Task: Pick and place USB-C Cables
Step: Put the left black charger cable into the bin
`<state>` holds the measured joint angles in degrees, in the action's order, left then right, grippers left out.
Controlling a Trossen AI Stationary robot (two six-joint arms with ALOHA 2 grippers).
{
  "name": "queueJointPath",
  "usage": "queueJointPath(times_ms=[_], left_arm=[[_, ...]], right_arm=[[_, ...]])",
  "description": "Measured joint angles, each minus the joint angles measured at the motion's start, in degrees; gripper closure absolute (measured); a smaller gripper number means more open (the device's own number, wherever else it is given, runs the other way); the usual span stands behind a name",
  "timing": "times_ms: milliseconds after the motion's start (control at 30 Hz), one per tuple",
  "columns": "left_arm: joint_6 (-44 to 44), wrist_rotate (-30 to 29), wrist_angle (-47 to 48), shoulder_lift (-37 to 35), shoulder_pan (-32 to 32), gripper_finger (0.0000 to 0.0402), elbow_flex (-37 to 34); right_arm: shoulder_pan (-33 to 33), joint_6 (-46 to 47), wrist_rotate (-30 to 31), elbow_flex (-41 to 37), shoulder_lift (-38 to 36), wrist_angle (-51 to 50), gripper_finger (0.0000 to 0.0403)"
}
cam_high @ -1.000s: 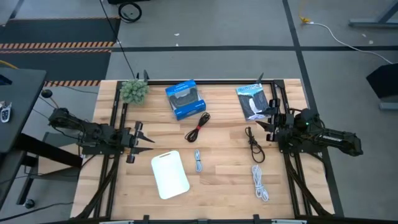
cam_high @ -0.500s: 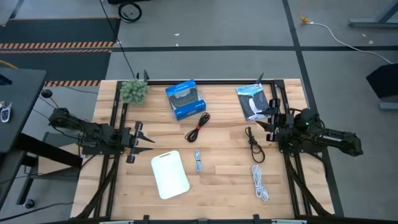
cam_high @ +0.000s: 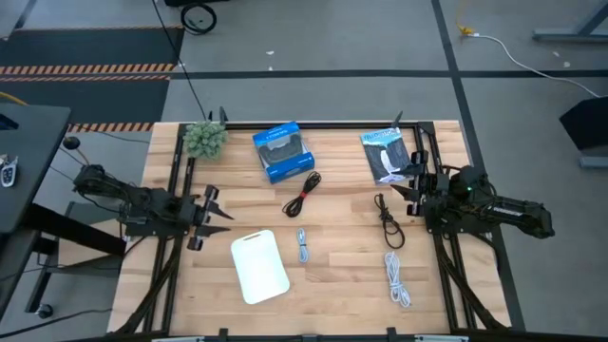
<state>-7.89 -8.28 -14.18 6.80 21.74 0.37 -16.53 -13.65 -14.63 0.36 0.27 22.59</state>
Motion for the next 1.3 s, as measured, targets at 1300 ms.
queueJointPath(times_ms=[1300], left_arm=[[29.54, -10.18, -16.03, 59.79, -16.46, 0.026, 20.81]], right_arm=[[0.0, -0.02, 0.0, 0.02, 0.0, 0.02, 0.0241]])
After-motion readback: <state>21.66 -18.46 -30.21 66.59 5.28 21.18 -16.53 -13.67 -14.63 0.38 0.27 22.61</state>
